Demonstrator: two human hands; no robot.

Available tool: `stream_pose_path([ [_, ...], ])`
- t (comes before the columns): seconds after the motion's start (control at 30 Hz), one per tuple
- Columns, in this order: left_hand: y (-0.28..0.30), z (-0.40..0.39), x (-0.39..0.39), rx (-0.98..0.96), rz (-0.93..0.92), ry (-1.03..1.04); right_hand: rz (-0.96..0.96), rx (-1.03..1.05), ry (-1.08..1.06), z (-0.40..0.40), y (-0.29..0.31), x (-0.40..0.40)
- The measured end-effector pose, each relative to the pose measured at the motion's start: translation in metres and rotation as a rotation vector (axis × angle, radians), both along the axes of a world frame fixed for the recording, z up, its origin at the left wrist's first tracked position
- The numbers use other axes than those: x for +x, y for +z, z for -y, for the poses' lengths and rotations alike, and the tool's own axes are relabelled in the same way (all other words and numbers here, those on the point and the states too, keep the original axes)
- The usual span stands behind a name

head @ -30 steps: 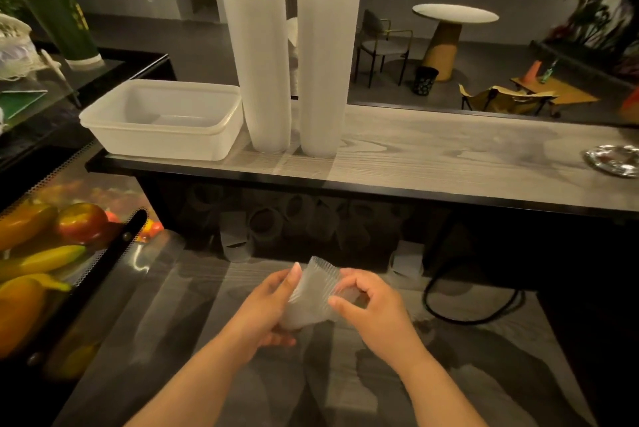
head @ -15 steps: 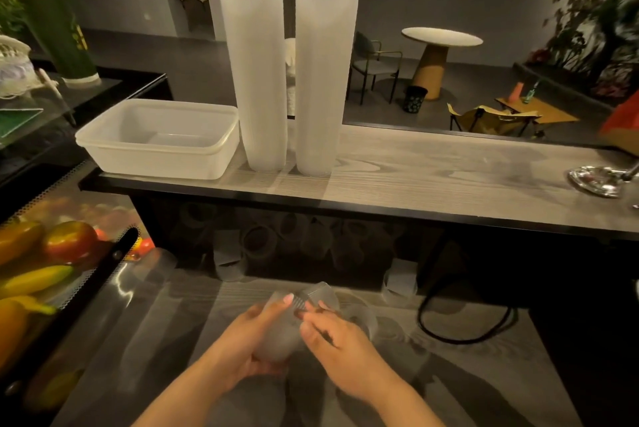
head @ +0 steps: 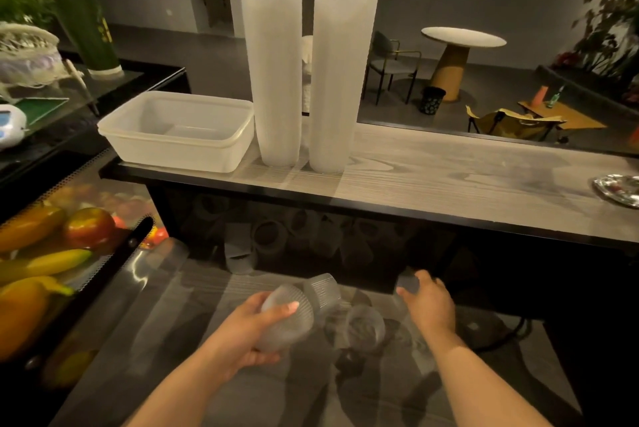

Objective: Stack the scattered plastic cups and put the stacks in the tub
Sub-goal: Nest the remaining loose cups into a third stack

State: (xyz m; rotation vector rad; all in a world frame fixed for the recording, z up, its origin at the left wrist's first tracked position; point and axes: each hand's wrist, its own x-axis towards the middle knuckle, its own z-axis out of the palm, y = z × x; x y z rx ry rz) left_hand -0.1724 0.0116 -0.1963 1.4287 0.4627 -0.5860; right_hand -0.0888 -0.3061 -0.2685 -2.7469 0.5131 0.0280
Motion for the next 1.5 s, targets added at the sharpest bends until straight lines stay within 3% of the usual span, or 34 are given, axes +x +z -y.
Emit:
stream_pose_path([
  [0.1, 0.004, 0.001, -0.001, 0.042, 0.018, -0.015, 0.189, 0.235, -0.072, -0.013, 0.006, -0.016],
  [0.2, 0.007, 0.002, -0.002, 0.066, 0.05, -0.011, 0.325, 0.665, -0.171, -0.029, 0.028, -0.037],
  [0.3, 0.011, 0.004, -0.004, 0.112, 0.084, -0.039, 0.236, 1.195, -0.133, -0.048, 0.054, -0.059],
  [0.43, 0.016, 0.01, -0.005, 0.164, 0.127, -0.147, 0.177, 1.474, 0.023, -0.073, 0.082, -0.083],
  [0.57, 0.023, 0.019, -0.006, 0.156, 0.178, -0.233, 0.137, 1.296, 0.255, -0.098, 0.097, -0.095],
  [0.7, 0.026, 0.023, -0.006, 0.231, 0.226, -0.223, 0.168, 1.119, 0.298, -0.119, 0.096, -0.098],
  [0.83, 0.023, 0.022, -0.005, 0.168, 0.153, -0.176, 0.144, 0.938, 0.455, -0.134, 0.094, -0.105],
  [0.9, 0.024, 0.023, -0.005, 0.207, 0.099, -0.169, 0.096, 0.981, 0.529, -0.139, 0.092, -0.109],
  [0.97, 0.023, 0.024, -0.004, 0.188, 0.045, -0.107, 0.115, 1.079, 0.49, -0.138, 0.089, -0.106],
  [1.03, 0.023, 0.025, -0.002, 0.155, 0.0, -0.063, 0.248, 1.082, 0.298, -0.126, 0.078, -0.094],
  [1.1, 0.02, 0.023, 0.0, 0.12, -0.023, -0.067, 0.354, 0.815, 0.078, -0.099, 0.059, -0.072],
  [1.2, 0.014, 0.02, 0.0, 0.094, -0.028, -0.058, 0.102, 0.194, 0.077, -0.044, 0.02, -0.045],
  [1.37, 0.011, 0.019, -0.001, 0.083, -0.024, -0.002, -0.123, -0.039, 0.264, 0.01, -0.017, -0.028],
  [1.47, 0.009, 0.018, -0.001, 0.092, -0.059, 0.043, -0.019, -0.065, 0.255, 0.014, -0.009, -0.03],
  [1.5, 0.008, 0.019, -0.002, 0.093, -0.076, 0.057, 0.065, 0.029, 0.219, 0.01, -0.002, -0.034],
])
